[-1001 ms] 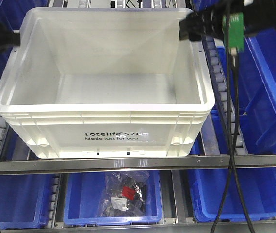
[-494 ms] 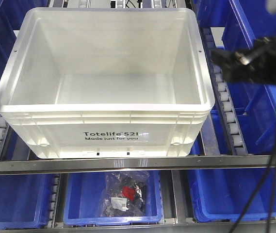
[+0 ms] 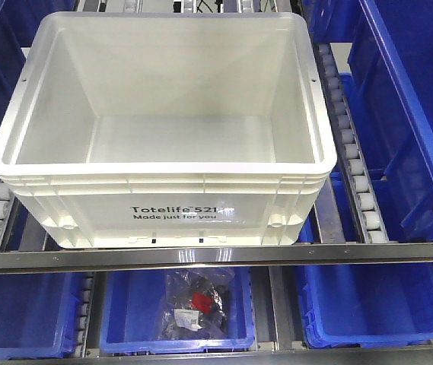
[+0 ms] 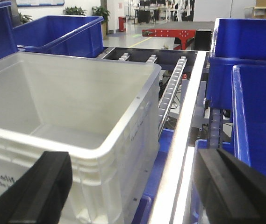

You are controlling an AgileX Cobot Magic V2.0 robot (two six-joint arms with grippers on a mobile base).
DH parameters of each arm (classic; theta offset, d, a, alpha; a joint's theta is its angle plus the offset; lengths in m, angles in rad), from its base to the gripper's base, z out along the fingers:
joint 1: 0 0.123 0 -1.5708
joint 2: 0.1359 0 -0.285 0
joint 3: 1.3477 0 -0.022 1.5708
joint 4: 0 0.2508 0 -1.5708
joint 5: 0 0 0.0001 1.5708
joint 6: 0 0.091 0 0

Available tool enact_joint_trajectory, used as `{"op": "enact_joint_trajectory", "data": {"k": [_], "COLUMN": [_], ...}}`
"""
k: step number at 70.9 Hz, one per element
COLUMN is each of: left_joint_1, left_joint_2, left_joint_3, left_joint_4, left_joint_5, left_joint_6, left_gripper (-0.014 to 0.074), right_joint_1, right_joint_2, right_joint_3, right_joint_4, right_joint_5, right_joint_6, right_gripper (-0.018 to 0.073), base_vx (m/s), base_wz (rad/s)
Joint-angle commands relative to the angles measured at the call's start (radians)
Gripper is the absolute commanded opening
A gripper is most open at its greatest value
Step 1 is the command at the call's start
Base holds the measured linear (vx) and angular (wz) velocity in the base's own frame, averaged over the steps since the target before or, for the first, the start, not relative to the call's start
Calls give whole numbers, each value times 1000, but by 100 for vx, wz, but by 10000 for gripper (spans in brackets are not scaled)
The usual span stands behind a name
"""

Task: Place moving items into box and shelve

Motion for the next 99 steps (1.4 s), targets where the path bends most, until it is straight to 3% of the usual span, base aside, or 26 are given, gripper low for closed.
{"op": "enact_joint_trajectory", "data": {"k": [1,5,18,25,40,59,64,68,77,79,99], "left_joint_1": [-4,-4,-4,-4,-4,-4,-4,-4,-4,-4,-4], "left_joint_2": [-54,-89,-93,-93,-93,-93,-93,-93,-93,-93,-93], "left_joint_3": [19,71,252,295,303,303,303,303,303,303,303], "left_joint_4": [-1,-1,0,-1,-9,-9,-9,-9,-9,-9,-9], "left_joint_5": [-71,-118,-388,-501,-520,-520,-520,-520,-521,-519,-517], "left_joint_6": [-1,-2,-11,-5,-5,-5,-5,-5,-5,-6,-6], "left_gripper": [463,463,463,463,463,452,405,307,13,-10,-8], "right_joint_1": [-3,-3,-3,-3,-3,-3,-3,-3,-3,-3,-3], "right_joint_2": [-54,-76,-22,27,64,64,64,64,64,64,64], "right_joint_3": [25,83,278,298,298,298,298,298,298,298,298], "right_joint_4": [-20,-43,-70,-69,-64,-65,-68,-69,-66,-63,-60], "right_joint_5": [-59,-94,-499,-551,-638,-642,-641,-641,-645,-645,-638], "right_joint_6": [-16,-26,-39,-39,-35,-35,-47,-70,-90,-90,-86], "right_gripper": [575,575,575,575,575,564,507,416,60,-6,-8], "base_vx": [0,0,0,0,0,0,0,0,0,0,0], "base_wz": [0,0,0,0,0,0,0,0,0,0,0]}}
